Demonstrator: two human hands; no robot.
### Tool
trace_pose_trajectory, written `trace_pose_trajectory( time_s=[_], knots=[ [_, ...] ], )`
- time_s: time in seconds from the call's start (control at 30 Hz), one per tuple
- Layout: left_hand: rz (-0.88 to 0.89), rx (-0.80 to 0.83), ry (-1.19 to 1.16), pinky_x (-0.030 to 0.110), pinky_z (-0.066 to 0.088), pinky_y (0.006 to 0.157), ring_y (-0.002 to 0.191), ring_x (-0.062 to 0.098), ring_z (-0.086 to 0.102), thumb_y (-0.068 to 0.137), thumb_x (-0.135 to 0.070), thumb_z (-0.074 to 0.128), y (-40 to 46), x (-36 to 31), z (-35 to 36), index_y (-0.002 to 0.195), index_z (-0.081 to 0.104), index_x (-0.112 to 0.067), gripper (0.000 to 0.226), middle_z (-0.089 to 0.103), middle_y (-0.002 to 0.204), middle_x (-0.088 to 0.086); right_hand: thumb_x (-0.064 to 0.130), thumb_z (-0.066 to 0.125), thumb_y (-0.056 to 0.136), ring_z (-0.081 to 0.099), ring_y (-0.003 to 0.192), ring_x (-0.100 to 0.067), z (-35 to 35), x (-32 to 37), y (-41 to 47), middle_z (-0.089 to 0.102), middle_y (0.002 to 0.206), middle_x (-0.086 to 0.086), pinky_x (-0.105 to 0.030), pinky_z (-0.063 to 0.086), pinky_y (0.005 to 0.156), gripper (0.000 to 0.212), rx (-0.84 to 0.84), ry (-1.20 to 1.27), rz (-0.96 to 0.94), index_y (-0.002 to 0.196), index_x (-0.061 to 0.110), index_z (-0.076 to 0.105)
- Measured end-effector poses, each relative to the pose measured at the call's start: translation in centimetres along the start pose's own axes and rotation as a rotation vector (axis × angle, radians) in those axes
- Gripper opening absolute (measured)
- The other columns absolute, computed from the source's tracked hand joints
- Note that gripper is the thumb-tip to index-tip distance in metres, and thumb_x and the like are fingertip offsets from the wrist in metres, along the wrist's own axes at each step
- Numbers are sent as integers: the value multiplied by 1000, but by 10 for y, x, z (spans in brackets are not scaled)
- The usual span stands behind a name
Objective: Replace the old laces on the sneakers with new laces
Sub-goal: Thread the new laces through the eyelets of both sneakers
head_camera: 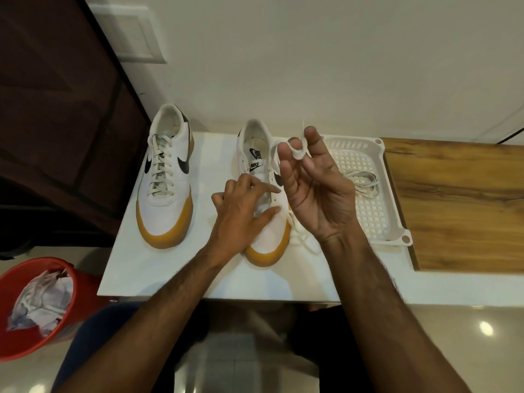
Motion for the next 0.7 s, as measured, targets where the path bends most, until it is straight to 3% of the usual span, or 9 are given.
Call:
trace_pose_trajectory(
  time_s=[0.07, 0.17, 0.3, 0.4, 0.47, 0.57, 0.7],
  knots=[
    [-6, 25, -31, 37, 23, 85, 110, 12, 40, 88, -41, 73, 2, -1, 1, 112, 60, -43, 28, 43, 115, -16, -23, 33, 96, 57, 121, -55, 7, -1, 0, 58, 116, -38, -57, 51, 102, 39, 45, 71, 27, 125, -12, 56],
    [42, 75, 98, 32, 15, 83, 113, 12, 40, 89, -39, 73, 3, -1, 4, 97, 68, -36, 10, 50, 118, -14, -23, 34, 96, 59, 119, -54, 9, 4, -1, 58, 115, -36, -56, 52, 101, 39, 33, 71, 12, 124, -12, 58],
    [127, 69, 134, 33, 17, 79, 105, 13, 48, 94, -31, 68, -1, -6, 1, 105, 65, -33, 12, 60, 108, -16, -18, 44, 91, 68, 112, -44, -14, 36, -3, 67, 104, -26, -44, 60, 90, 32, -233, -149, -194, 112, -5, 64],
    [150, 41, 143, 34, 18, 77, 100, 13, 51, 93, -25, 69, -2, -9, -1, 112, 64, -31, 21, 63, 100, -17, -16, 50, 94, 64, 121, -41, -45, 71, -16, 64, 121, -24, -45, 55, 102, 29, -471, -478, -373, 116, 0, 58],
    [129, 21, 125, 32, 16, 76, 99, 11, 52, 91, -21, 70, -2, -8, -1, 112, 66, -31, 23, 63, 97, -17, -8, 60, 94, 62, 126, -30, -61, 88, -26, 60, 138, -16, -48, 48, 110, 32, -614, -826, -377, 123, 5, 61],
    [92, -8, 97, 31, 17, 78, 100, 10, 53, 90, -19, 69, -2, -4, -2, 113, 65, -32, 26, 63, 98, -17, -1, 61, 94, 57, 130, -15, -68, 94, -34, 50, 149, 1, -41, 47, 111, 46, -703, -1404, -248, 135, 21, 59],
    [32, -42, 115, 31, 15, 77, 96, 12, 54, 89, -24, 67, -1, 3, -6, 109, 62, -33, 22, 60, 93, -15, 7, 66, 93, 46, 137, -27, -76, 76, -36, 22, 163, -8, -41, 48, 107, 52, -686, -2126, 111, 140, 25, 55]
  ],
)
Point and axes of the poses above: each hand's wrist, its own y-axis towards the middle knuckle, its own z-axis out of the palm, x = y × z, the point moved 9 cm from there along y, towards the middle knuckle
